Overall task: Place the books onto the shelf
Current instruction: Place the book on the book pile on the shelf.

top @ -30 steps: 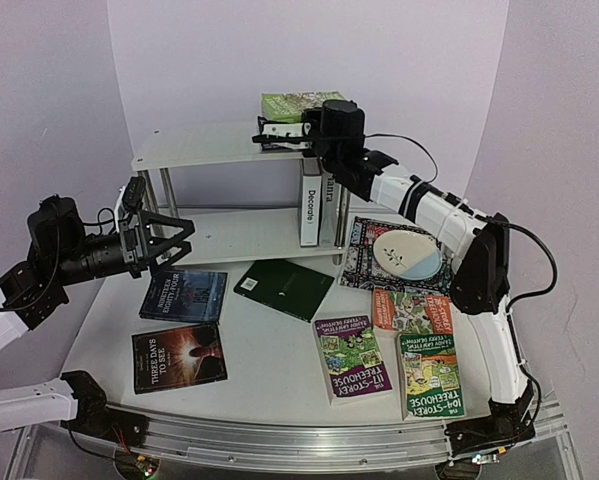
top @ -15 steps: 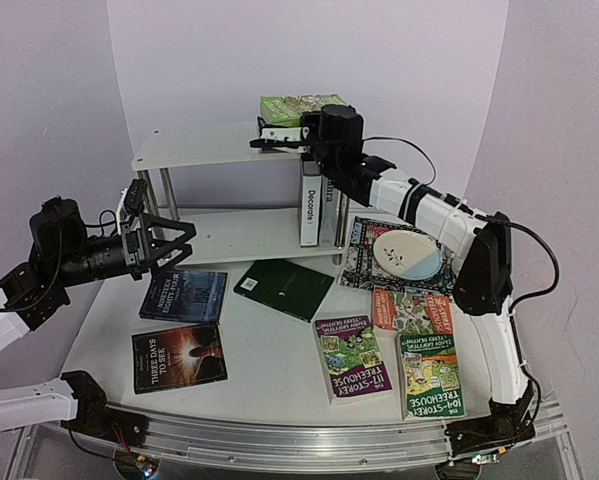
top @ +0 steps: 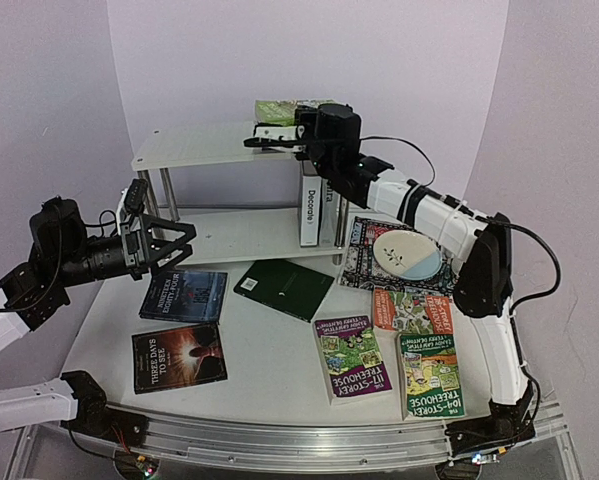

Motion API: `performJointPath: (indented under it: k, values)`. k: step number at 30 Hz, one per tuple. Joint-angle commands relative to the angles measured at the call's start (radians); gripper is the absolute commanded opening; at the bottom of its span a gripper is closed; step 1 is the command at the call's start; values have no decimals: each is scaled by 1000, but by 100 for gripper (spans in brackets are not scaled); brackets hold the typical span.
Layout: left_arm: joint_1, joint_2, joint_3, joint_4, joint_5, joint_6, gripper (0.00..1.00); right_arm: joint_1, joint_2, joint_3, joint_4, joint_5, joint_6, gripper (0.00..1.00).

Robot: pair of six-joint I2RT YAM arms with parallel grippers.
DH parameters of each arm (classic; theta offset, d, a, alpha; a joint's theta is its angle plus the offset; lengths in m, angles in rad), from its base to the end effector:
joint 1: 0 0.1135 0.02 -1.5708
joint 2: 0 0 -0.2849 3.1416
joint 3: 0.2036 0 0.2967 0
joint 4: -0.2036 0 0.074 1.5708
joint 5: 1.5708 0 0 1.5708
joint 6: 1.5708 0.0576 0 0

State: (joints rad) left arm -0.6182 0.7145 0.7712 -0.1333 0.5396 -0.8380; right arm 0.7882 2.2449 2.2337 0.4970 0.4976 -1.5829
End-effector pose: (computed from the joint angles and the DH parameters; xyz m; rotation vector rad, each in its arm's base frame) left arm 0.1577 -0.1485 0.3671 0.2643 1.8642 -1.5007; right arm 0.4420 0.4055 0.4510 -0.8511 0.8489 -0.9706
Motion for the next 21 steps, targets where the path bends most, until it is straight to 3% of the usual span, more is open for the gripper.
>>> performJointPath:
  k: [1, 5, 7, 21]
  values:
    - [3, -7, -5, 6, 12, 11, 100, 9, -64, 11, 54, 21, 11, 57]
    - [3, -7, -6, 7, 16, 9, 100, 15, -93, -25, 49, 18, 12, 89]
    - [3, -7, -6, 6, 16, 9, 100, 19, -119, -74, 47, 5, 15, 98]
    - [3, 4, -5, 7, 18, 7, 100, 28, -270, -215, -171, -124, 208, 98]
